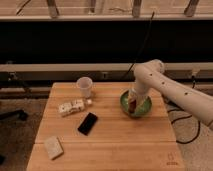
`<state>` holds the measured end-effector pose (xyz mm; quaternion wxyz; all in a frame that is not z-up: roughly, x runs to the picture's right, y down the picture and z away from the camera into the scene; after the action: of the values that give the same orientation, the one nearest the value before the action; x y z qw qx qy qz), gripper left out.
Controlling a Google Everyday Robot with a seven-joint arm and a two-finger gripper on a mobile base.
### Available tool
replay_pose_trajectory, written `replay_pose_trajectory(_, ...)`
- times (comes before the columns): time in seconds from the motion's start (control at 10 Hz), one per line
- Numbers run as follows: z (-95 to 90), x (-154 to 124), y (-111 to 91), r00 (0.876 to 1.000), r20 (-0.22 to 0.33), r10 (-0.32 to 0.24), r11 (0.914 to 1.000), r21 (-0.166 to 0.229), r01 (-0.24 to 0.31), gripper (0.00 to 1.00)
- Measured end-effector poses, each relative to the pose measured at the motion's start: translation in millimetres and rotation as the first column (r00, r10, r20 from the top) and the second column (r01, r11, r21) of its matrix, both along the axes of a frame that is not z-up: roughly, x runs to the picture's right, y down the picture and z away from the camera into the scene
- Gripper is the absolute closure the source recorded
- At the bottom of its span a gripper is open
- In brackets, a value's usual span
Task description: Place the pepper in the ceramic bowl
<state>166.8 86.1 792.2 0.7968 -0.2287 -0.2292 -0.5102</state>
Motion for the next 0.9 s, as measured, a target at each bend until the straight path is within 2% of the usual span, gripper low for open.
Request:
replay_pose_trajectory(0.5, 5.3, 9.9, -13.7, 0.999, -0.007, 0.034, 0.9994, 0.011, -0.034, 0.98)
replay_pose_trajectory(0.7, 5.9, 13.3, -13.8, 0.999, -0.011, 0.047, 0.9989, 0.009, -0.047, 0.84)
replay_pose_trajectory(0.9, 7.2, 12.4, -15.2, 0.999, -0.010, 0.051, 0.9987, 0.009, -0.051, 0.79)
